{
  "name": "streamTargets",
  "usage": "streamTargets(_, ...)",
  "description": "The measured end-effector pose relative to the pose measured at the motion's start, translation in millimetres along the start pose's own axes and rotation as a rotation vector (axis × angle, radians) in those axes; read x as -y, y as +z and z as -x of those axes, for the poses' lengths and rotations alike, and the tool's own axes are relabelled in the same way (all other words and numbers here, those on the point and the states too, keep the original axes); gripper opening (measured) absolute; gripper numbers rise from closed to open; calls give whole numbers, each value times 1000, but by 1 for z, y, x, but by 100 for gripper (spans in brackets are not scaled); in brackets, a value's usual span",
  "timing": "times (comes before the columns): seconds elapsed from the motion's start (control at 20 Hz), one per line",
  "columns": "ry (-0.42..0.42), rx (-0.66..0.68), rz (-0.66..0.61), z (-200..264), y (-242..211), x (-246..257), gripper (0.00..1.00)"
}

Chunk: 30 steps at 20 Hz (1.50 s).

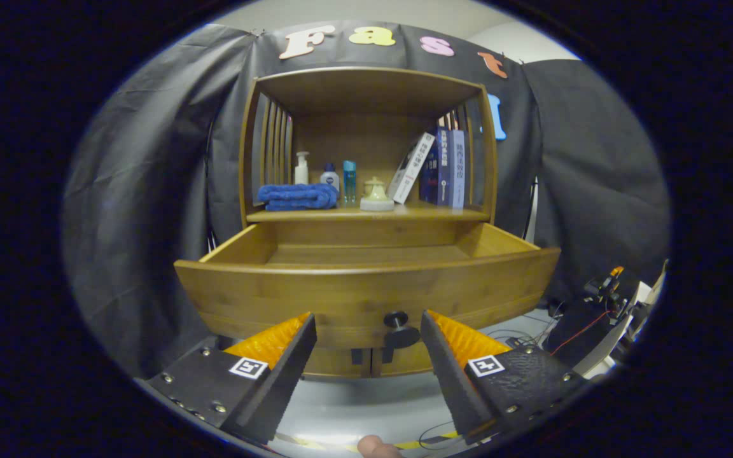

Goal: Pull open the drawer, take out the items inside it, and place them on the countertop above the cabinet.

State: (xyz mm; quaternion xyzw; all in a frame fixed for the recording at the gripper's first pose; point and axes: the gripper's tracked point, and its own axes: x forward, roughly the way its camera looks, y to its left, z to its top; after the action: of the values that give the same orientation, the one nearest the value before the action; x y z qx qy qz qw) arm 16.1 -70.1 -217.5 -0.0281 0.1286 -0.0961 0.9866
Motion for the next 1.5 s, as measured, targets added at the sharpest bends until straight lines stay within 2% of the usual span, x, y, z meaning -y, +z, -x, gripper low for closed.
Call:
streamTargets(0.3, 11, -45, -29, -24, -27, 0, 99)
streamTargets(0.75, -90, 43, 20, -34, -25, 3, 98)
streamTargets(1.5, -24, 78, -23, -66, -11, 2, 98)
